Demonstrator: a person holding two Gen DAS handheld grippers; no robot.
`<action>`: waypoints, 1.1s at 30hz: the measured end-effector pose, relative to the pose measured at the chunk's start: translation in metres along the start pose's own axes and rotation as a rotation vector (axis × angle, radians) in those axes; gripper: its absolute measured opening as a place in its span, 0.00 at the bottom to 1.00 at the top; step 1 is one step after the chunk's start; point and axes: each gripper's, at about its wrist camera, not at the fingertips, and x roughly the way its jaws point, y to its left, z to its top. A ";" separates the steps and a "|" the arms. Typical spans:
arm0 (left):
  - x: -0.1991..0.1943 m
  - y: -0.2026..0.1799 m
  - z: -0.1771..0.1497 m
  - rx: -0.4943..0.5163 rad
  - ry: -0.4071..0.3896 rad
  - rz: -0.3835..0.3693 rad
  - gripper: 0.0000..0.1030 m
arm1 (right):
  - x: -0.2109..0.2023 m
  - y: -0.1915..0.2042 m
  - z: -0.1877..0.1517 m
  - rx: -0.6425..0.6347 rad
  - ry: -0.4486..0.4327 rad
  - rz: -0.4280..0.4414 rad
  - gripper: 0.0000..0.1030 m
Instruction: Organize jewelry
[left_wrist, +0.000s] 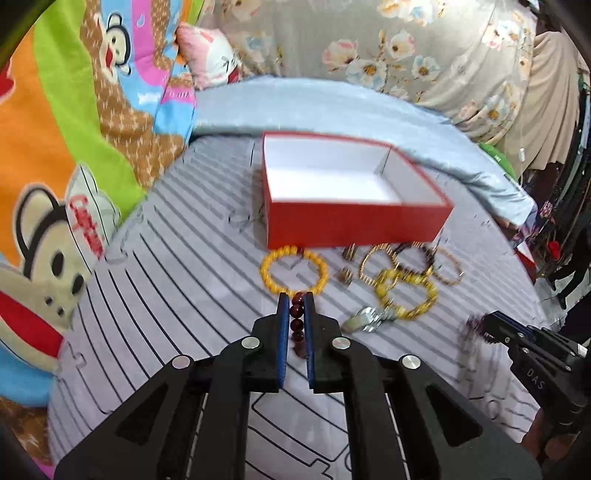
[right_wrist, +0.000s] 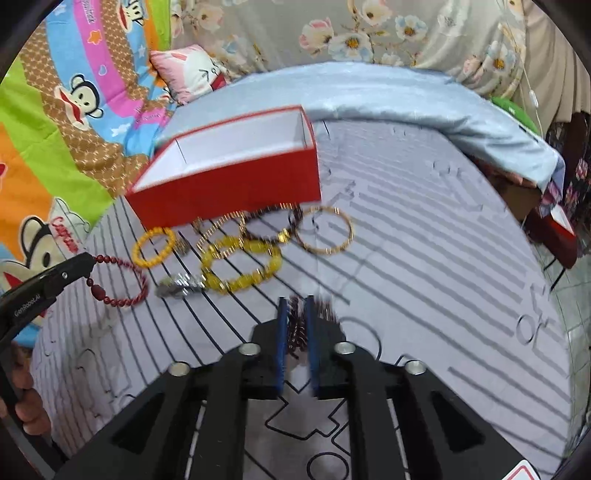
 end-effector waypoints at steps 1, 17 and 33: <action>-0.005 -0.001 0.006 0.005 -0.009 -0.007 0.07 | -0.005 0.000 0.005 -0.004 -0.007 0.007 0.02; -0.016 -0.015 0.084 0.057 -0.116 -0.038 0.07 | -0.016 -0.009 0.071 -0.030 -0.045 0.090 0.15; -0.008 0.002 0.020 -0.041 0.008 -0.055 0.07 | 0.027 0.003 -0.024 0.027 0.126 0.029 0.35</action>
